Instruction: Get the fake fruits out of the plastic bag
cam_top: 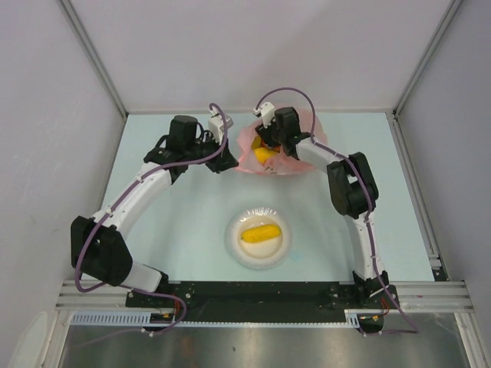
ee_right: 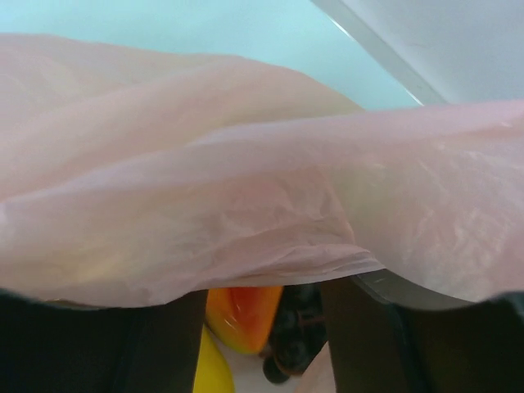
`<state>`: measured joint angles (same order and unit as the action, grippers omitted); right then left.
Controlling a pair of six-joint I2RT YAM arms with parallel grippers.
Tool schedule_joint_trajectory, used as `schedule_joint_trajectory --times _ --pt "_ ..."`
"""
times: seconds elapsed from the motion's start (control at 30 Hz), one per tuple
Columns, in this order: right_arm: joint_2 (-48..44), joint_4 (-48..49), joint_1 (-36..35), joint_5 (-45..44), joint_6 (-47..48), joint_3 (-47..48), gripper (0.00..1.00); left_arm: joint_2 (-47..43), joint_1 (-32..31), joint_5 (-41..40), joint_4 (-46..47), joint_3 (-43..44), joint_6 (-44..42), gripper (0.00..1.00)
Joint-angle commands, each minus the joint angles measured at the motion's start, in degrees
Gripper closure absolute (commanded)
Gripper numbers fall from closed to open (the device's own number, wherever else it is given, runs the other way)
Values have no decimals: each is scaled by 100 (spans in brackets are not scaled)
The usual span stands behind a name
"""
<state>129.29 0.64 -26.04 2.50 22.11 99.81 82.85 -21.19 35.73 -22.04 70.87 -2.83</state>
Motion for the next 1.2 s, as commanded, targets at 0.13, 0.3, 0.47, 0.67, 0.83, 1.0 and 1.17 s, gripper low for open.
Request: schedule_joint_trajectory --times 0.13,0.3,0.47,0.67,0.83,1.0,1.17 --pt "438 -452 -68 242 -93 531 31 73 36 -74 -19 436 -227 100" --pt "527 -442 -94 40 39 391 31 91 27 -101 42 428 -200 100" --pt "492 -320 -94 -153 241 276 42 152 10 -101 104 384 -157 100" --pt "53 -407 -85 188 408 250 76 205 -8 -83 156 384 -77 100" --pt "-816 -864 63 1127 137 180 80 311 -8 -145 331 278 63 99" --pt "-1546 -1215 143 1806 144 -233 82 390 -17 -66 552 59 248 100" --pt "-2110 -1724 143 2017 285 -489 82 460 1 -250 614 172 362 100"
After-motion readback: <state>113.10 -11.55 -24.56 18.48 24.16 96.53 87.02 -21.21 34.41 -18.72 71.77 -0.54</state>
